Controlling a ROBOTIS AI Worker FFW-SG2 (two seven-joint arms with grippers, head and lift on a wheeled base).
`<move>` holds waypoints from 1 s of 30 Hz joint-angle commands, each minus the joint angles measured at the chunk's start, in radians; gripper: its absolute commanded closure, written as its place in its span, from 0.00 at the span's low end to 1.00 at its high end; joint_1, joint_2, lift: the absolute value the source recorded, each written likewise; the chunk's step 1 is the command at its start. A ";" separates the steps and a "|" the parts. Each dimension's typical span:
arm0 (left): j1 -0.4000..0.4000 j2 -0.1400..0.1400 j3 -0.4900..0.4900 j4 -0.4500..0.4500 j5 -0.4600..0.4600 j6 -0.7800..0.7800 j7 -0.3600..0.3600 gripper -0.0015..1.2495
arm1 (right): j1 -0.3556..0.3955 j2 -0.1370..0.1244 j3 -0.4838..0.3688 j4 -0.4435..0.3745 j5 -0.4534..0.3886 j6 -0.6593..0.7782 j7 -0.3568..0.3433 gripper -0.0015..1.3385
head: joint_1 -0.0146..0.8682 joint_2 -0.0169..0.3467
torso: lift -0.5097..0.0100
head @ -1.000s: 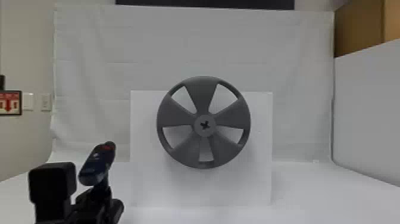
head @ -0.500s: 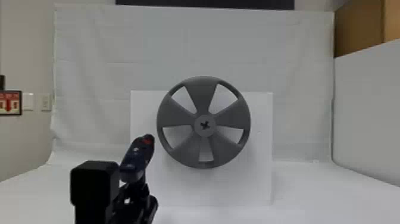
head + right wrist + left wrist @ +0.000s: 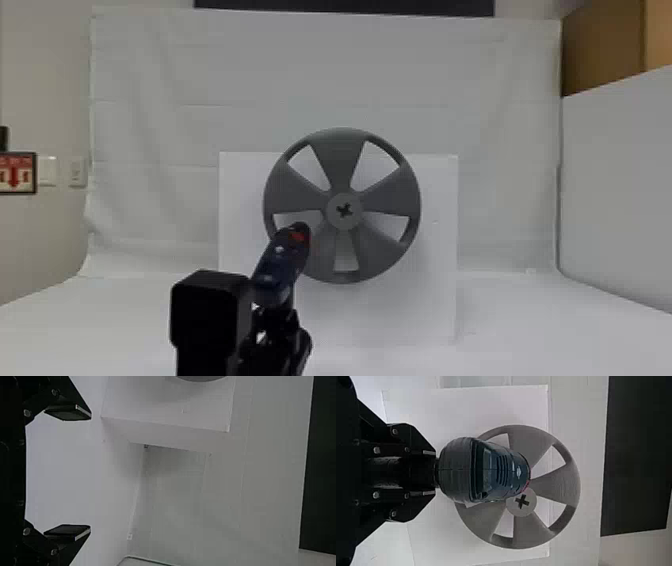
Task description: Grasp the drill and bring into the middle of wheel
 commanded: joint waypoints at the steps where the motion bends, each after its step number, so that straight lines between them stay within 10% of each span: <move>1: -0.030 -0.001 -0.028 0.014 0.000 0.000 0.018 0.97 | -0.001 0.002 0.003 0.000 0.008 0.000 0.000 0.21 | 0.02 0.05 | 0.20; 30: -0.173 -0.062 -0.112 0.162 0.044 -0.038 0.021 0.97 | -0.001 -0.015 0.032 0.005 0.017 0.011 0.000 0.21 | 0.02 0.05 | 0.20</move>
